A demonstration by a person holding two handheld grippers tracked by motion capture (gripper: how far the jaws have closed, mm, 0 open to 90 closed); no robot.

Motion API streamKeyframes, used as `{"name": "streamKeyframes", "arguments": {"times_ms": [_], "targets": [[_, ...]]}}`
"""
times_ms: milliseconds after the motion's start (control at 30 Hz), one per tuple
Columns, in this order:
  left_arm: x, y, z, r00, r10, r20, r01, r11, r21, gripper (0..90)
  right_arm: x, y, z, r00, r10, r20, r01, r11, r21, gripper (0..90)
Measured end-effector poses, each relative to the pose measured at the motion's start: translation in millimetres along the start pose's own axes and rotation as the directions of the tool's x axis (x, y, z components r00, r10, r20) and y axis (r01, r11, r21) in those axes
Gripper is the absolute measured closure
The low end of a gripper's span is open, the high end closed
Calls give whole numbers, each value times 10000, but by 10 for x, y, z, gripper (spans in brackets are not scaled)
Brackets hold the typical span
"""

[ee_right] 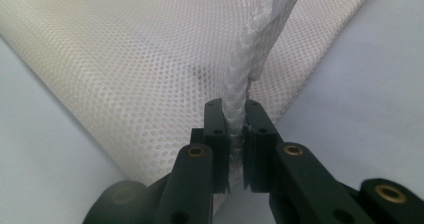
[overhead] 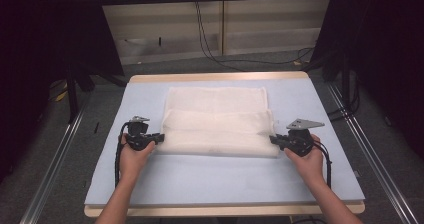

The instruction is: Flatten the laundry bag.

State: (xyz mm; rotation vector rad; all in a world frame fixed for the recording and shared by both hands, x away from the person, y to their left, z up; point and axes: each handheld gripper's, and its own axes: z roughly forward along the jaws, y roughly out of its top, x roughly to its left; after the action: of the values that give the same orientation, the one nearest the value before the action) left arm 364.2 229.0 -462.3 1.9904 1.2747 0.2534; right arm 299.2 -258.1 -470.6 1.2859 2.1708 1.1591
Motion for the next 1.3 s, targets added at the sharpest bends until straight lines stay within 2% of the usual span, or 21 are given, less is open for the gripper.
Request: {"name": "streamKeyframes", "arguments": {"times_ms": [100, 133, 200, 267, 300, 400, 433, 467, 533, 567, 633, 667, 733, 800, 933, 1133, 1267, 1300], "targets": [[-15, -32, -48, 9999, 129, 85, -129, 9999, -51, 783, 15, -25, -61, 9998, -65, -207, 64, 10000, -46, 826], [-19, -40, -61, 10000, 52, 84, -51, 10000, -70, 772, 18, -30, -72, 9996, -56, -278, 55, 10000, -23, 826], [-1, -25, -82, 9996, -53, 275, 58, 9999, -163, 716, 17, -46, -75, 9992, -133, -379, 132, 9999, -16, 825], [14, 33, -79, 9995, -259, 158, 263, 9993, -270, 653, 7, -56, -68, 9992, -64, -404, 65, 10000, 24, 825], [21, 60, -72, 9997, -233, 105, 236, 9995, -210, 623, 3, -55, -57, 9992, -44, -392, 45, 10000, 30, 825], [56, 163, -1, 9991, -400, -140, 399, 9992, -90, 581, 3, -46, -42, 9993, -35, -364, 38, 10000, 87, 825], [74, 199, 49, 9977, -683, -2, 683, 9976, -142, 569, 0, -40, -37, 9993, -55, -363, 59, 9999, 97, 825], [99, 224, 85, 9970, -763, 118, 764, 9969, -163, 553, -1, -35, -36, 9994, -31, -355, 35, 9999, 106, 825], [123, 260, 149, 9961, -880, -24, 880, 9960, -180, 533, -7, -33, -26, 9993, -56, -383, 60, 9999, 84, 825], [123, 276, 176, 9943, -1062, 103, 1064, 9940, -237, 543, -9, -34, -25, 9993, -20, -370, 24, 9999, 98, 825], [99, 300, 207, 9953, -959, 139, 963, 9947, -349, 579, -10, -36, -22, 9992, -41, -385, 45, 9999, 94, 825], [83, 310, 205, 9960, -870, 223, 875, 9959, -218, 644, -16, -38, -22, 9992, -56, -408, 59, 10000, 66, 825], [43, 327, 171, 9978, -661, 99, 663, 9976, -217, 726, -17, -40, -26, 9990, -12, -454, 15, 10000, 83, 825], [13, 344, 80, 9979, -566, 327, 577, 9978, -320, 817, -20, -43, -34, 9989, 35, -474, -33, 10000, 25, 825], [-51, 338, -107, 9981, -139, 606, 161, 9992, -358, 836, -8, -46, -48, 9986, -21, -524, 20, 10000, -22, 825], [-50, 201, -335, 9946, -75, 1030, 138, 9980, -615, 842, 6, -58, -99, 9982, 79, -594, -91, 9998, -192, 824], [-70, 72, -408, 9938, -67, 1108, 152, 9970, -765, 845, 16, -57, -121, 9979, 36, -640, -50, 9998, -217, 824], [-71, 28, -428, 9945, 44, 1043, 35, 9972, -752, 845, 18, -61, -127, 9980, 54, -638, -67, 9998, -196, 824]]}}
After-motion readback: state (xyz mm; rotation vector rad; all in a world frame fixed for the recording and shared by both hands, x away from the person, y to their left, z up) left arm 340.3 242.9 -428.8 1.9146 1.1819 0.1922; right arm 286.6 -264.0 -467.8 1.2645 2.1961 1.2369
